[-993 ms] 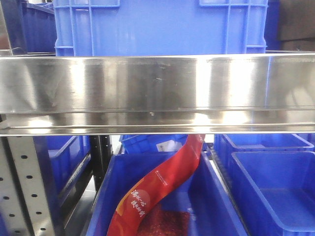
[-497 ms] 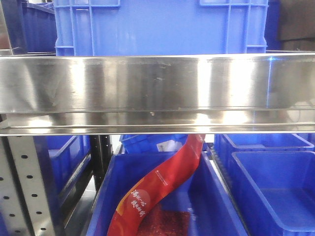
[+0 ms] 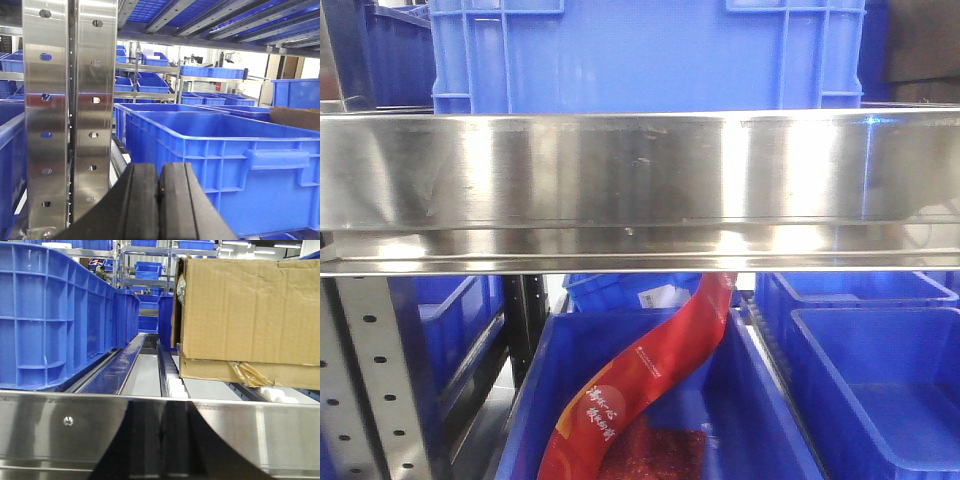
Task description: Grab block from conveyor and place in blue bin
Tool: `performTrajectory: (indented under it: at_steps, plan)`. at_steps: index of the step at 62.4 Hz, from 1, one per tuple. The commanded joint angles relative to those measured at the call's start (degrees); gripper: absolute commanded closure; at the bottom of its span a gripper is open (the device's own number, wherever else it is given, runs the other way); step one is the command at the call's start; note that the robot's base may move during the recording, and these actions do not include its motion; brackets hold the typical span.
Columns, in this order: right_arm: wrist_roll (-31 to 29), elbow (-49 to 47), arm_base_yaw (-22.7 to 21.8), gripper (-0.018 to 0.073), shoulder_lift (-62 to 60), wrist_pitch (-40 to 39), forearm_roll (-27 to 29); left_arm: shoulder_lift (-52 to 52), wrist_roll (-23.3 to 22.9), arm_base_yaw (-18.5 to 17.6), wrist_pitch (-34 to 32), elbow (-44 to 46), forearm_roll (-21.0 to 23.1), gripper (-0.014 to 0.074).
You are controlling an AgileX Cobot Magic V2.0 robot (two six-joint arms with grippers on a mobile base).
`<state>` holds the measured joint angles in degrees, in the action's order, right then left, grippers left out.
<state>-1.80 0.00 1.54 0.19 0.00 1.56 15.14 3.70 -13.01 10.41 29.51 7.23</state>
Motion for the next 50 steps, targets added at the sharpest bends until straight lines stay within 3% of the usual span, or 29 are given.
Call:
performTrajectory:
  at_steps: [1, 50]
  plan:
    - [-0.51, 0.0, -0.3, 0.072, -0.19, -1.66, 0.05, -0.48, 0.19, 0.27, -0.79, -0.05, -0.02, 0.0707]
    - [-0.51, 0.0, -0.3, 0.072, -0.19, -1.77, 0.05, -0.48, 0.19, 0.27, -0.79, -0.05, -0.02, 0.0707]
